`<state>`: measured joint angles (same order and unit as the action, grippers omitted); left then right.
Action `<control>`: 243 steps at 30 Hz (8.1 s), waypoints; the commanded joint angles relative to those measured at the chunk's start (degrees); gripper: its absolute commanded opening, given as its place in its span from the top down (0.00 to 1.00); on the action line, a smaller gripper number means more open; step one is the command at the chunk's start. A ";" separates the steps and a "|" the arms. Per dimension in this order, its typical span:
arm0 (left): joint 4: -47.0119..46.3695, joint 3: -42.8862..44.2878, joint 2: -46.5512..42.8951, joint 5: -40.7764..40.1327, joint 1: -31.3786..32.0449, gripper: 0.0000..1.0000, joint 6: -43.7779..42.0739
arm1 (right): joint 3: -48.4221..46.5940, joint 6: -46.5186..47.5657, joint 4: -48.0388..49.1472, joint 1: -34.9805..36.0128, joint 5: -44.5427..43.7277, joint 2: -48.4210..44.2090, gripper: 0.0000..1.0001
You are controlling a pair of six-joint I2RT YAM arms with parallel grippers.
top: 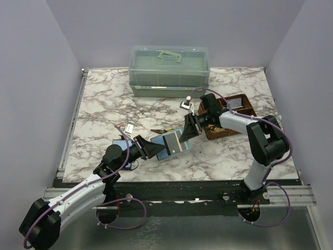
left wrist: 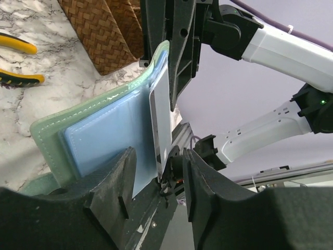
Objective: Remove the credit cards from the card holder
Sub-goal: Remove the credit card from the card holder, then place the card holder at the center of the board, then place the credit card in the storage box, then reset both arms
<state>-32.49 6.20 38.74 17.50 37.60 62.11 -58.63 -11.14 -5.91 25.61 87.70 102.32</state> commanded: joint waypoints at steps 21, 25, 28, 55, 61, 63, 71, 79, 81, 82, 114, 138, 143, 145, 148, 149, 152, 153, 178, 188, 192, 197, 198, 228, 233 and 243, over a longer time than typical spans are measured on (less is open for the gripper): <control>-15.05 3.73 15.41 3.39 -0.21 0.62 3.62 | 0.66 -0.46 -0.06 0.48 0.45 0.42 1.00; -16.06 4.84 18.61 4.30 -0.19 0.94 3.18 | 0.58 -0.41 -0.15 0.59 0.54 0.43 1.00; -16.64 4.63 19.20 4.90 -0.21 1.00 3.11 | 0.57 -0.31 -0.33 0.59 0.39 0.48 1.00; 17.00 4.56 -11.84 5.48 -10.53 1.00 -2.12 | -1.10 5.80 -8.34 -0.47 -14.19 2.78 1.00; 25.20 8.04 -14.57 2.96 -10.98 1.00 -4.42 | -1.96 8.14 -11.77 -0.48 -18.79 6.44 1.00; 22.92 7.18 -13.93 3.38 -10.97 1.00 -3.24 | -2.41 9.58 -13.31 -0.43 -20.05 7.84 1.00; 6.36 3.39 -5.21 8.47 -10.97 1.00 0.59 | -4.65 14.73 -18.24 0.46 -28.44 9.78 0.70; 0.41 3.80 1.59 12.33 -10.97 1.00 0.31 | -6.82 20.91 -21.07 0.27 -41.81 1.64 0.52; -0.97 3.99 3.28 13.22 -10.91 1.00 0.32 | -6.48 22.25 -20.66 -0.33 -42.77 -1.14 0.50; -1.86 4.12 4.29 13.72 -10.84 1.00 0.39 | -6.31 23.17 -20.63 -0.84 -41.57 -2.49 0.49; -23.58 13.04 29.64 8.93 1.52 1.00 -5.95 | -0.61 9.60 -6.84 -2.94 3.59 -4.20 0.75; 1.26 6.28 4.94 -3.14 -5.66 0.19 -6.00 | -14.21 43.65 -41.22 -16.69 -16.93 -8.18 1.00; 5.93 6.30 -0.35 -4.46 -6.11 0.15 -7.35 | -20.17 51.91 -47.92 -35.36 -26.66 -11.67 1.00; 7.74 6.81 -1.34 -4.61 -6.33 0.13 -8.14 | -24.83 57.21 -52.13 -38.47 -36.79 -11.42 1.00; 9.57 7.48 -1.37 -4.41 -6.40 0.12 -9.61 | -29.91 63.97 -54.98 -38.78 -52.19 -11.17 1.00; 9.71 7.63 -1.10 -4.34 -6.45 0.12 -10.08 | -31.33 66.26 -55.57 -38.79 -55.73 -11.06 1.00; 9.73 8.01 0.36 -4.02 -6.49 0.12 -10.87 | -35.26 73.86 -58.40 -38.77 -62.91 -9.77 1.00; 9.73 8.16 0.85 -3.85 -6.49 0.12 -11.10 | -36.13 76.45 -59.39 -38.79 -64.12 -9.18 1.00; 9.70 8.45 -0.54 -2.18 -6.53 0.13 -11.94 | -20.13 108.58 -52.89 -22.28 -89.82 -4.12 0.97; 9.68 8.05 -1.15 -1.68 -6.58 0.12 -12.07 | -18.07 107.76 -51.88 -20.07 -94.12 -1.38 0.92; 9.71 7.71 -1.81 -1.68 -6.58 0.13 -11.71 | -18.77 106.86 -51.68 -20.07 -95.08 0.12 0.90; 9.73 7.69 -1.83 -1.27 -6.57 0.12 -11.10 | -18.86 102.52 -44.06 -19.98 -97.07 0.75 0.70; 9.73 7.76 -1.96 -1.28 -6.58 0.12 -11.01 | -20.16 100.13 -43.33 -19.98 -97.26 1.18 0.70; 36.36 38.45 16.50 4.50 -24.17 0.01 -25.46 | -14.38 22.68 -21.58 -30.01 -53.78 -35.82 0.01; 45.41 47.68 19.79 4.16 -30.93 0.01 -29.92 | -15.12 3.41 -15.10 -31.48 -67.45 -38.38 0.01; 50.45 54.01 16.35 3.15 -34.47 0.01 -30.99 | -16.99 -0.14 -14.80 -31.48 -68.59 -39.92 0.01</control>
<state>14.35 57.89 57.80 20.34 3.92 32.23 -73.71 -6.17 -22.65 -5.80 22.57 63.59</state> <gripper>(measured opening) 0.987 0.993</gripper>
